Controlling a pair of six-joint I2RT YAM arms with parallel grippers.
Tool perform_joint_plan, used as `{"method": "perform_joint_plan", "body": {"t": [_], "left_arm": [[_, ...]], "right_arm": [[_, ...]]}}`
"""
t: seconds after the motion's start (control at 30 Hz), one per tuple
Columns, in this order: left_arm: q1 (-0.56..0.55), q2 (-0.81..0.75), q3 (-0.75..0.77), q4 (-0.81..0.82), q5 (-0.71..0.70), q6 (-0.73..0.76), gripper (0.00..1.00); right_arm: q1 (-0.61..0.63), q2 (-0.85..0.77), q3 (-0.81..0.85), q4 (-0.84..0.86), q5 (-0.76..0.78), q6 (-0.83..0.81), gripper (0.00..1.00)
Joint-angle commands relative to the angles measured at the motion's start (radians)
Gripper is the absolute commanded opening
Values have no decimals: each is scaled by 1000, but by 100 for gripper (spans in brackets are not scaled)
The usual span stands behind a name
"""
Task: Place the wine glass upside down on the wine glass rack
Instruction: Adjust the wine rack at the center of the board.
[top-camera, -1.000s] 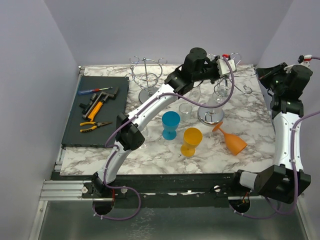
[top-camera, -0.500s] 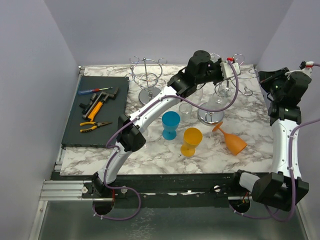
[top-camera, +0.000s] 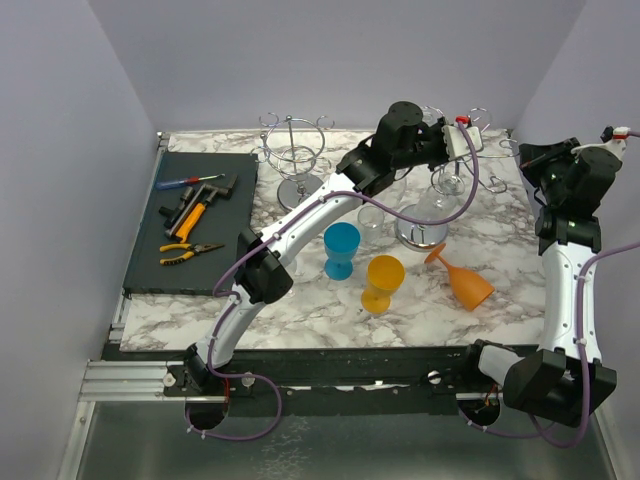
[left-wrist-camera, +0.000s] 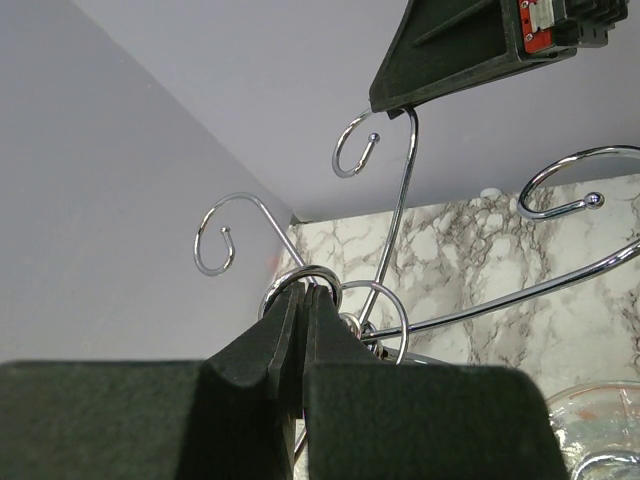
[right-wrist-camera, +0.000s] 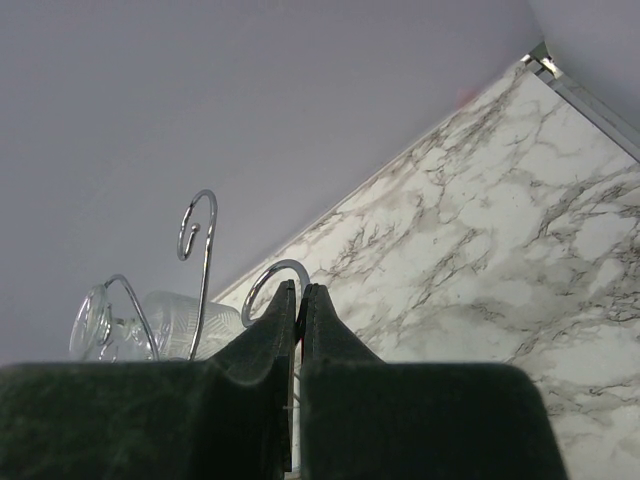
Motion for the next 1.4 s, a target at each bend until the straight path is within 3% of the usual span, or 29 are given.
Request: {"method": "perform_joint_plan", "body": {"t": [0.0,0.3,0.47,0.7,0.9,1.1,1.37], "left_arm": [[12,44,42,225,-254,23,0],[24,24,13,247,-268,16,0],[24,-94,-186,244,-204,-1,1],[29,-177,-279,161,-199,-14,18],[35,-214,-306,127,-176,-75,51],[36,-224,-288,88,-134,-128,64],[37,-253,-258,62,-84,-212,70]], "right_arm": [[59,-26,-9,-133,-152,10,0],[100,-7,22,-143,-131,12,0],[101,7,80,-173,-103,-16,15],[101,65,163,-198,-144,-31,36],[100,77,182,-209,-170,-31,44],[101,83,162,-199,-205,-19,45],[101,99,210,-237,-214,-50,45]]}}
